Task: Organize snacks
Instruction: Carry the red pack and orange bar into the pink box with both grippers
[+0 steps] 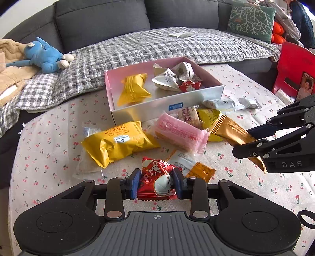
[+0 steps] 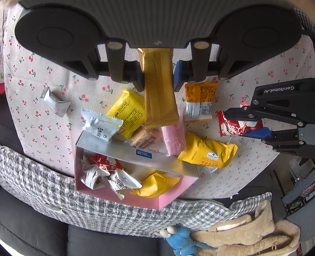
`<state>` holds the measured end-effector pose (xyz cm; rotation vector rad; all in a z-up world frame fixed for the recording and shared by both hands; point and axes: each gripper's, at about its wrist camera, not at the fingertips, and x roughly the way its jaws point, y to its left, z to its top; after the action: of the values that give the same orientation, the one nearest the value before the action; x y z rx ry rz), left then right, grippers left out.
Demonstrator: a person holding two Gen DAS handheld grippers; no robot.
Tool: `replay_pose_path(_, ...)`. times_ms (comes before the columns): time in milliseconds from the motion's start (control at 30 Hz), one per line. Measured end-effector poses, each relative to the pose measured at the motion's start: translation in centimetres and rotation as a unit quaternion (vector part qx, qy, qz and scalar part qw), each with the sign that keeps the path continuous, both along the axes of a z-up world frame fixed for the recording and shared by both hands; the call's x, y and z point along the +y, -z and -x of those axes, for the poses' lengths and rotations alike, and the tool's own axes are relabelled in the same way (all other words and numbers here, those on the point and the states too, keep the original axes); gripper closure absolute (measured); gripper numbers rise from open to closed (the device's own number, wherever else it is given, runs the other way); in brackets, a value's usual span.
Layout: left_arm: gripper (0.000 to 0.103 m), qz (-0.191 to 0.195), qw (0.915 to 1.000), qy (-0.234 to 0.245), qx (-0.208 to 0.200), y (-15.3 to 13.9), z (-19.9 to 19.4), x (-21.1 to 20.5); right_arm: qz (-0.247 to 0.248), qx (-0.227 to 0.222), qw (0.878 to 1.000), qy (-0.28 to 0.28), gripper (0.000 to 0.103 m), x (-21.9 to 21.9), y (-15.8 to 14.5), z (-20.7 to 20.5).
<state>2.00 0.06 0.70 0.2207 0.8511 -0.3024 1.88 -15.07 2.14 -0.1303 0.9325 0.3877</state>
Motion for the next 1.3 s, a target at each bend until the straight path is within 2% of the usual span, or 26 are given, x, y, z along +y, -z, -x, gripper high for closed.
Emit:
replay_pose_path(267,0.070,-0.001,0.9990,-0.017,-0.042,-2.4,-1.2,0.0,0.012,-0.026,0.999,0.017,0.074,-0.1,-1.1,-2.0)
replay_pose_path(467,0.070,0.011,0.9988,-0.021,-0.044,-3.1,-4.2,-0.2,-0.004,-0.030,0.998,0.053,0.074,-1.1,-2.0,-4.5)
replay_pose_path(700,0.070,0.006,0.9982,-0.022,-0.055,-2.7,-8.4,-1.9,-0.028,-0.027,0.996,0.082,0.074,-2.1,-2.7,-8.8)
replay_pose_path(1067,0.070,0.018,0.9969,-0.019,-0.074,-1.0,-14.6,-4.3,-0.068,-0.025,0.990,0.124,0.074,-4.2,-1.0,-15.2)
replay_pose_path(1300,0.070,0.024,0.9974,-0.026,-0.063,0.8,-17.6,-5.3,-0.090,-0.024,0.986,0.139,0.074,-4.6,-0.4,-17.7)
